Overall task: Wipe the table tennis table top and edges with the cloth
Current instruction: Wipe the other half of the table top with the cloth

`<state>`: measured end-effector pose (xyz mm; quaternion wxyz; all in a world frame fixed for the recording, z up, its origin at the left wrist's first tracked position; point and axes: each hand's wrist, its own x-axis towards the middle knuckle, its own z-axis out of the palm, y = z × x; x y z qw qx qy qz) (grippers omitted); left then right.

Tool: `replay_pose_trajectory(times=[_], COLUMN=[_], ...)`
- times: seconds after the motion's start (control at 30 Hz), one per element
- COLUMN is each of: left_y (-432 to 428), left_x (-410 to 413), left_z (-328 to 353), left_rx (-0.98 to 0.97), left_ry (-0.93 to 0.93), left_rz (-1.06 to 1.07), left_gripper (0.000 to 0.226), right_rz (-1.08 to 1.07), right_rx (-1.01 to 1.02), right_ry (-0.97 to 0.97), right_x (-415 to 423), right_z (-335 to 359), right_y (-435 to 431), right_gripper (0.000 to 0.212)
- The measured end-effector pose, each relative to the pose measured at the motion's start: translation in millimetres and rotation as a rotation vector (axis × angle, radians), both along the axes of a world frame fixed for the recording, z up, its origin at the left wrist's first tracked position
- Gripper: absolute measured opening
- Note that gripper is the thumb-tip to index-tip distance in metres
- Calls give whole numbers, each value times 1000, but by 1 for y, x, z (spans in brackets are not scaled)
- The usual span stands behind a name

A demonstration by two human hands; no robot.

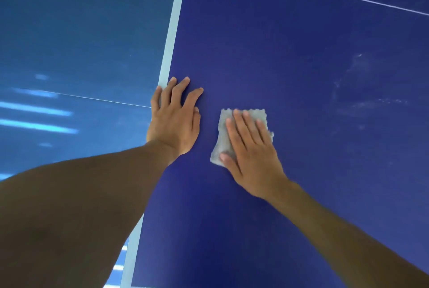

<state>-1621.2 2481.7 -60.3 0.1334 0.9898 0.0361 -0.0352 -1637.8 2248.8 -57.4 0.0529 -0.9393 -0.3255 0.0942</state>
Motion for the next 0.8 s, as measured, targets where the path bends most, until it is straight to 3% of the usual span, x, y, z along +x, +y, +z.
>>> replay_pose_trajectory(times=[0.13,0.27,0.4,0.57,0.63,0.7,0.8], left_y=[-2,-6,-23,-81,-106,-122,-125], left_x=[-2,-6,-60,-218,-266,-289,-292], left_z=[0,5,18,25,19,12,9], left_rx=[-31,-128,-157,-40,-9,-27,-51], left_ry=[-31,-45,-104,-188,-142,-86,-74], left_rz=[28,68,164,516,590,651,711], left_gripper=[48,46,44,43,45,49,52], right_rz=[262,338,20,-402,-262,22,320], right_rx=[-35,-83,-55,0,35,77,82], right_ry=[7,2,5,32,39,36,17], right_x=[-114,-142,-102,-77,-95,-130,-190], right_z=[-2,1,-1,4,8,9,5], right_y=[-62,-139,-168,-104,-75,-63,-90], right_gripper=[75,75,72,76,75,74,73])
